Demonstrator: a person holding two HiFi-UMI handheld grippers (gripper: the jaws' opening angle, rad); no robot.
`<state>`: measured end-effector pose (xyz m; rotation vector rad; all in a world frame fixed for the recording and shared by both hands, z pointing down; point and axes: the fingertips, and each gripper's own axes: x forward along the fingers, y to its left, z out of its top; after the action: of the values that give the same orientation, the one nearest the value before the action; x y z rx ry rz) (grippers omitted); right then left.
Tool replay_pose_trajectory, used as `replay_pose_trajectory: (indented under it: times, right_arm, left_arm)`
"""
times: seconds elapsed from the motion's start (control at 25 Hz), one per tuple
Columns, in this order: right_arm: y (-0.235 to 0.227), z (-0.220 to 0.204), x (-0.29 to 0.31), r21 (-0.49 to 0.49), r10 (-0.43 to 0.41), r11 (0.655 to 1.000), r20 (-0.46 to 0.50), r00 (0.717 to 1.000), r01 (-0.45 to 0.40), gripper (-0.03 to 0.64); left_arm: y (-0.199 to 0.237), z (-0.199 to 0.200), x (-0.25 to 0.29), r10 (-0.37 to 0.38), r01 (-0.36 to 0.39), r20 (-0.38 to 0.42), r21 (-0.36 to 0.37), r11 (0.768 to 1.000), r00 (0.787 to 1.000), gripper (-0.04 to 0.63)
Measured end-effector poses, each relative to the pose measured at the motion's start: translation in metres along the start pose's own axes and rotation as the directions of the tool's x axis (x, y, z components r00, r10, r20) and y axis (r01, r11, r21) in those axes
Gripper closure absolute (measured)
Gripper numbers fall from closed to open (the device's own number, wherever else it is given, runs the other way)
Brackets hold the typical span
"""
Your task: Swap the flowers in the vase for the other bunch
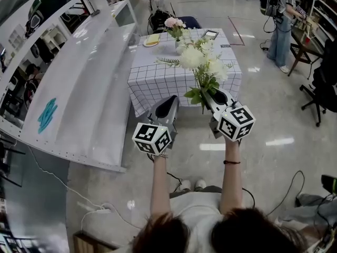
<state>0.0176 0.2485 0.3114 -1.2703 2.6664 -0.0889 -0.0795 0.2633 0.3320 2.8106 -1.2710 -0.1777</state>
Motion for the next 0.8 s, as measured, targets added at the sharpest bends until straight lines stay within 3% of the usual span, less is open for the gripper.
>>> replay_pose_trajectory:
  times: [0.48,0.8]
  right_arm:
    - [-0.046,-0.004,-0.012,0.058,-0.017,0.998,0.0,1.0,0.017,0.572]
    - [-0.072,-0.014,0.002,0.091,-0.058,0.994,-0.007,0.998,0.059,0.572]
  left_arm:
    - [-0.011,-0.017,0.034,0.025,-0.026,-0.046,-0.023,0.999,0.999,0.584]
    - [0.008,-0.027,0.049,0.038,-0.041,-0.062,-0.043,0.998,0.997,0.584]
